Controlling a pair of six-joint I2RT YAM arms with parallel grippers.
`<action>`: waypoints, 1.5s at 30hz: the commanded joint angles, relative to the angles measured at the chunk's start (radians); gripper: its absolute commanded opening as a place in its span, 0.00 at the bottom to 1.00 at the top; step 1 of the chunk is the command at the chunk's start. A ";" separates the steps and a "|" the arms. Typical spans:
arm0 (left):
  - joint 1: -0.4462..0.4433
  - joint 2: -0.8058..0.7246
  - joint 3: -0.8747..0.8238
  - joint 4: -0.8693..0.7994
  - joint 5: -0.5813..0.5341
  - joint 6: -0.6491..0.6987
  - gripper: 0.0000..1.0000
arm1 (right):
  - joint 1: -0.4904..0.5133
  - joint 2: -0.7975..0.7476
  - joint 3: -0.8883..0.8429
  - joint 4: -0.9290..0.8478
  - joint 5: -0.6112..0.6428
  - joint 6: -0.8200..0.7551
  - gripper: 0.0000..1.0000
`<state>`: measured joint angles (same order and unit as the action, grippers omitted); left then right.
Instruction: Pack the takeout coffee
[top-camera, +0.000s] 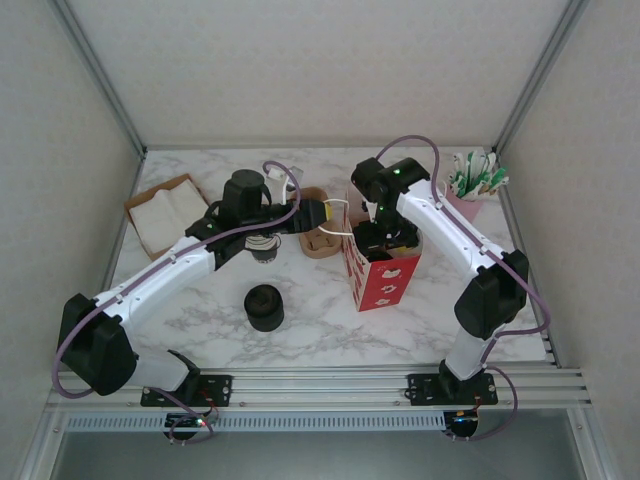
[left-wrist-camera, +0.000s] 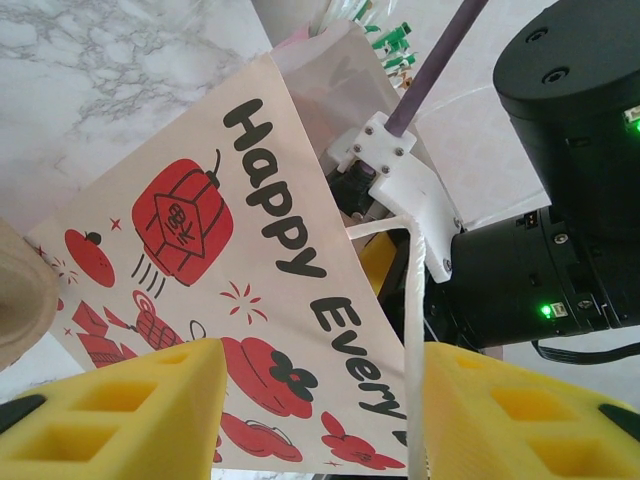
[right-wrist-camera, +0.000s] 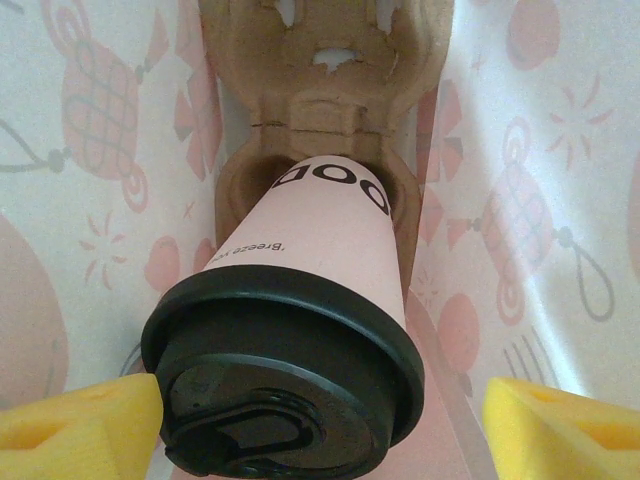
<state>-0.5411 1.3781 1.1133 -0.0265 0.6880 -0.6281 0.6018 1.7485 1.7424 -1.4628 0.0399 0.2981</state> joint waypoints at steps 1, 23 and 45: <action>0.007 0.011 0.006 0.031 0.004 -0.005 0.53 | -0.003 -0.013 0.036 -0.037 -0.002 -0.005 0.84; 0.007 0.013 0.005 0.034 0.000 -0.010 0.53 | 0.024 -0.040 0.065 -0.066 0.016 0.009 0.85; 0.008 0.010 0.002 0.036 -0.007 -0.016 0.53 | 0.065 -0.061 0.104 -0.113 0.047 0.034 0.84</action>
<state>-0.5411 1.3849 1.1133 -0.0261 0.6868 -0.6323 0.6498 1.7210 1.8091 -1.5295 0.0624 0.3107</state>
